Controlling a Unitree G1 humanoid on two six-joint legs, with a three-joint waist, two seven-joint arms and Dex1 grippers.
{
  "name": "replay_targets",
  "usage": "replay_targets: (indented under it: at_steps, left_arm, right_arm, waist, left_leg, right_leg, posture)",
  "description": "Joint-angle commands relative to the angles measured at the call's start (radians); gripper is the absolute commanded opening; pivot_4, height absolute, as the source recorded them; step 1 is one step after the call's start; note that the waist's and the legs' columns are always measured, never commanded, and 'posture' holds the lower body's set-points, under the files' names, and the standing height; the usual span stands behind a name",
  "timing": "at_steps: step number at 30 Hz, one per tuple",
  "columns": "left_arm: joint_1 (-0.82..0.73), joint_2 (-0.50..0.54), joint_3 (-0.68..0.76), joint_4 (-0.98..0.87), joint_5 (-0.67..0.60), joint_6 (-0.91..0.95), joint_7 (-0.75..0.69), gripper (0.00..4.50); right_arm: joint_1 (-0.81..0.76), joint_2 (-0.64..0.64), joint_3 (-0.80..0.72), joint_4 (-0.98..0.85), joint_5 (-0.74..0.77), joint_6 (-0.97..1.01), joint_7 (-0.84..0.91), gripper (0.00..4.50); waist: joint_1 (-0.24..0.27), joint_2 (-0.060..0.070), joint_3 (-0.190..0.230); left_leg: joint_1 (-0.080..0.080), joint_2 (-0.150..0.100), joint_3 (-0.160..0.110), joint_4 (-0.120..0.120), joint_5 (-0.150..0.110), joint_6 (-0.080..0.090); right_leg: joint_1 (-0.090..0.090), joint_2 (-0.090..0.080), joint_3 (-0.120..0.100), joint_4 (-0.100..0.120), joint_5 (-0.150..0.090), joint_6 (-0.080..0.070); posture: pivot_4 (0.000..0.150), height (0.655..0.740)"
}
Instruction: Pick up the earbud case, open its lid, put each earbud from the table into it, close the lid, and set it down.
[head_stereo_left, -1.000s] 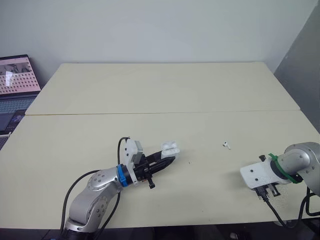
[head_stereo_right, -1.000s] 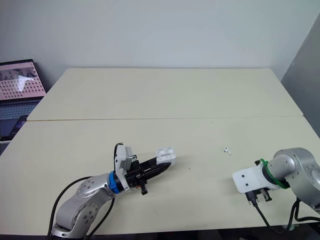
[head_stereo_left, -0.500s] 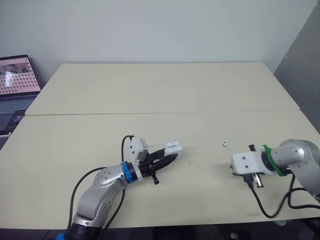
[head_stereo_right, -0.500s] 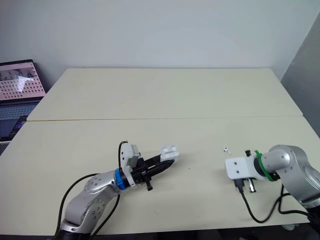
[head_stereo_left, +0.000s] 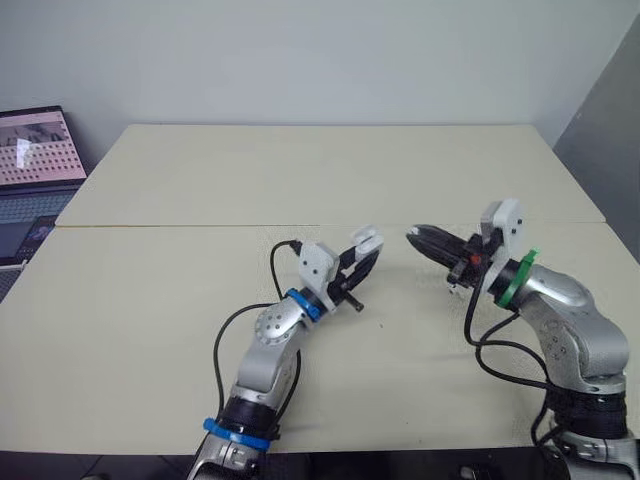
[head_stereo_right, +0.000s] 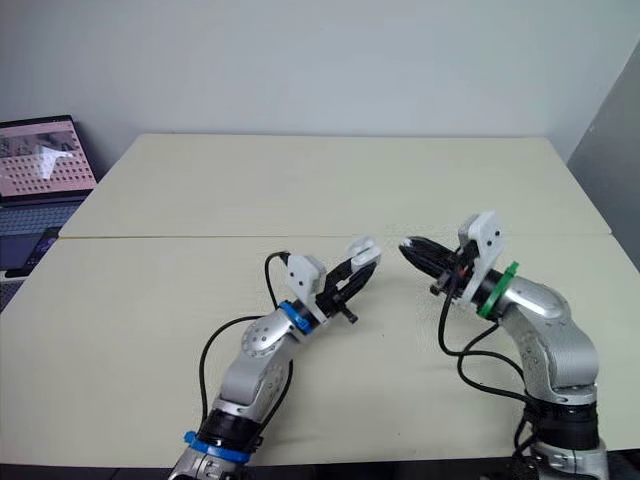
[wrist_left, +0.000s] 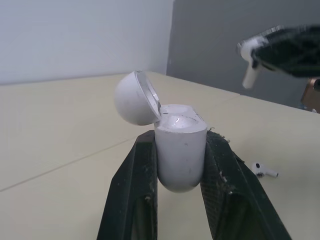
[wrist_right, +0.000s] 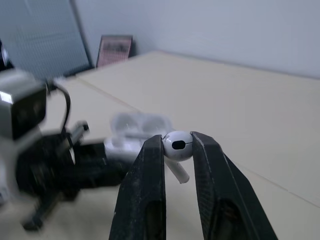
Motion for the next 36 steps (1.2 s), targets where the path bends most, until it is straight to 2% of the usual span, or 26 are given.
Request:
replay_targets:
  at_steps: [1,12,36]
  left_arm:
    - [-0.033,-0.021,0.001,0.003,0.007,-0.046,0.013,0.75]
    - [-0.023,-0.042,0.005,-0.036,-0.028,-0.056,0.008,0.75]
    - [-0.003,-0.047,0.004,-0.076,-0.058,-0.02,0.012,0.75]
  right_arm:
    - [-0.024,0.034,-0.002,-0.066,0.073,0.04,-0.093,0.39]
    - [-0.018,0.12,0.095,-0.039,0.082,-0.001,-0.186,0.39]
    - [0.008,0.108,0.182,-0.005,0.07,-0.024,-0.197,0.39]
  waist:
    - [0.001,0.0,0.0]
    - [-0.007,0.0,0.0]
    - [-0.018,0.0,0.0]
  left_leg:
    - [0.0,0.0,0.0,0.0,0.0,0.0]
    - [-0.001,0.0,0.0,0.0,0.0,0.0]
    - [0.0,0.0,-0.001,0.0,0.0,0.0]
  right_leg:
    - [0.0,0.0,0.0,0.0,0.0,0.0]
    - [-0.001,0.0,-0.001,0.0,0.0,0.0]
    - [-0.001,0.0,-0.001,0.0,0.0,0.0]
  posture:
    - [0.15,0.74]
    - [0.15,0.74]
    - [0.15,0.74]
